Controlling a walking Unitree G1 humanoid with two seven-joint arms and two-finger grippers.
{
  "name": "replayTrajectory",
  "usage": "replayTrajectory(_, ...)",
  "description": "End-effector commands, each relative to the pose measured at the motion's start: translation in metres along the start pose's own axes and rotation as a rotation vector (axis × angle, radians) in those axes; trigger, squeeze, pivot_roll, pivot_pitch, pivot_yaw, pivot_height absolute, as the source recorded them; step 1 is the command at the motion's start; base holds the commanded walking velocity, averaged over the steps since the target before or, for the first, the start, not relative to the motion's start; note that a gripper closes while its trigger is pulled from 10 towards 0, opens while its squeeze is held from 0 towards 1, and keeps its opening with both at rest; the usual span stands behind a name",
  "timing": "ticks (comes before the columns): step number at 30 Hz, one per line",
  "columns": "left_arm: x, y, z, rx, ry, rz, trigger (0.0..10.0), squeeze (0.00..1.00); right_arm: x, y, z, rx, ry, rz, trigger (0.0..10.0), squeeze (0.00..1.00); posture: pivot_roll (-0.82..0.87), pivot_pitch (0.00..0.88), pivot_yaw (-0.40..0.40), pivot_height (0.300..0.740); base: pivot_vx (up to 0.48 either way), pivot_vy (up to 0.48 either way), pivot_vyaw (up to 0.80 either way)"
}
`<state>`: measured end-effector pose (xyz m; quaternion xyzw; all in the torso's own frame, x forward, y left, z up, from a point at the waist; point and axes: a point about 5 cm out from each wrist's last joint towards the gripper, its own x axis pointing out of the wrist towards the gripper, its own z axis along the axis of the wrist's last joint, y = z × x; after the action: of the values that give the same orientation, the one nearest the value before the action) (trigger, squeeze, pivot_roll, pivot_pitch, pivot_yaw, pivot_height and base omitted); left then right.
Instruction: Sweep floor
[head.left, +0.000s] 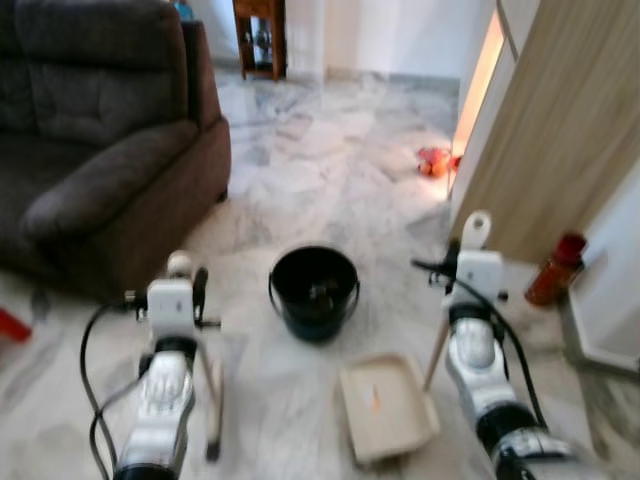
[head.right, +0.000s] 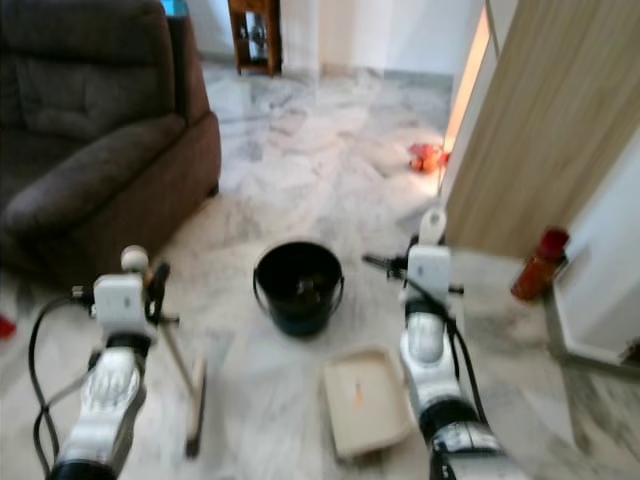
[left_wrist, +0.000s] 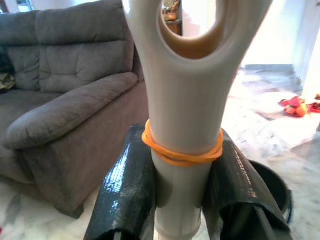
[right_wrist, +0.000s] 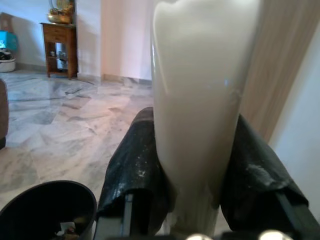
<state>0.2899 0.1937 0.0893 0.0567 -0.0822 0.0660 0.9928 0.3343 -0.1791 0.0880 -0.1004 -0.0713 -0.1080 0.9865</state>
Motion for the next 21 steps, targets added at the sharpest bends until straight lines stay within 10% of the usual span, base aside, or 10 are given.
replayTrajectory(1,0.0054,0.0006,0.0094,0.017,-0.048,-0.004,10.0,0.0,0.0066,-0.0017,0.0112,0.005,-0.055,-0.003,10.0,0.0,0.12,0.0,-0.019,0.74,0.0,0.0,0.0)
replayTrajectory(21,0.0087,-0.0003,0.0103,0.017,-0.053,-0.015,10.0,0.0,0.0058,-0.0004,0.01,0.012,-0.05,0.004,10.0,0.0,0.11,0.0,-0.011,0.74,0.0,0.0,0.0)
